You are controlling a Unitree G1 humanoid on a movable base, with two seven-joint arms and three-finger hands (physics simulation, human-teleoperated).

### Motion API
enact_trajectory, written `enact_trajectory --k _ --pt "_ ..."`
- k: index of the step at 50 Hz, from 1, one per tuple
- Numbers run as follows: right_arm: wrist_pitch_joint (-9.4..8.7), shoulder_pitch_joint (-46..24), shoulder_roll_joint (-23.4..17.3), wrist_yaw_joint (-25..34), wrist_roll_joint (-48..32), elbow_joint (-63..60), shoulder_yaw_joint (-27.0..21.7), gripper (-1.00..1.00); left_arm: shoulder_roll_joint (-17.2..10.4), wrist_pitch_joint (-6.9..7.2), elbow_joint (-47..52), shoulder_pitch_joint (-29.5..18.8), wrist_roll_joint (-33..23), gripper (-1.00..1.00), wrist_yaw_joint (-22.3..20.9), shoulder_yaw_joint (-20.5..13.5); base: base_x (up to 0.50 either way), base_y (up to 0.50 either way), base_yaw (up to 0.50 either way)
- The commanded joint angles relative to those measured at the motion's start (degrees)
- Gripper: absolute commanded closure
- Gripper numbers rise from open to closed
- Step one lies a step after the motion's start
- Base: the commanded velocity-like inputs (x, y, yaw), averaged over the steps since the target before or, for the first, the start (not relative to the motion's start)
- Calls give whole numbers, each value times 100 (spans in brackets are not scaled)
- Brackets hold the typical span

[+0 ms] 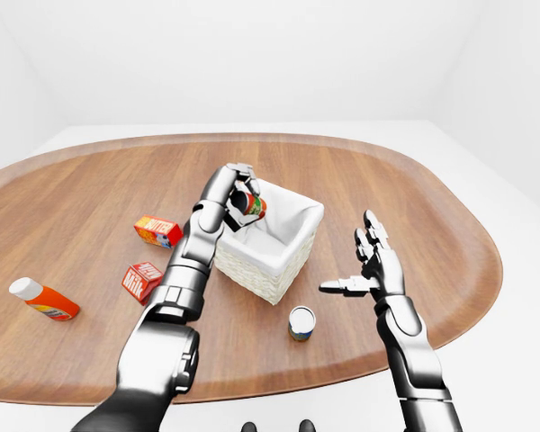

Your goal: Pick up the tomato sauce, and put it in the basket.

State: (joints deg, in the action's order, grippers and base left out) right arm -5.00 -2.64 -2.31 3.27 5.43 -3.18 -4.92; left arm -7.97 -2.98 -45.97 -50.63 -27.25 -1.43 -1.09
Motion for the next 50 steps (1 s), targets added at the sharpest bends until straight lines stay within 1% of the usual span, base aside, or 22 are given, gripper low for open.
enact_trajectory --k 1,7,14,19,22,23,27,36,39,40,42,50 --pt "0 -21 -10 -5 14 42 -12 -100 -32 -202 -1332 -555 229 100 356 2 0 0 0" --pt "2 2 -4 -2 6 34 1 -100 -19 -202 -1666 -723 187 100 459 19 0 0 0" --pt "33 -9 2 -1 -7 77 11 -100 -6 -202 -1780 -823 172 100 461 20 0 0 0" --pt "18 14 0 3 -2 43 7 -100 2 -202 -2010 -931 156 100 491 11 0 0 0" --pt "60 -24 2 1 -6 119 10 -100 0 -202 -2198 -1003 132 100 522 6 0 0 0" --pt "30 -12 3 -2 -8 81 17 -100 3 -202 -2219 -1021 137 100 512 -1 0 0 0" --pt "18 16 4 5 -6 44 18 -100 25 -202 -2288 -1096 123 100 507 -1 0 0 0" --pt "33 8 6 9 -6 69 15 -100 111 -202 -2401 -1116 32 100 527 36 0 0 0" --pt "0 24 6 7 -3 17 18 -100 133 -202 -2443 -1126 14 100 528 34 0 0 0" --pt "41 11 6 12 -6 73 15 -100 146 -202 -2463 -1132 12 100 527 31 0 0 0" --pt "49 6 6 12 -6 86 16 -100 156 -202 -2484 -1135 3 100 524 30 0 0 0" --pt "18 21 4 15 0 40 17 -100 204 -202 -2595 -1091 -63 100 578 33 0 0 0"
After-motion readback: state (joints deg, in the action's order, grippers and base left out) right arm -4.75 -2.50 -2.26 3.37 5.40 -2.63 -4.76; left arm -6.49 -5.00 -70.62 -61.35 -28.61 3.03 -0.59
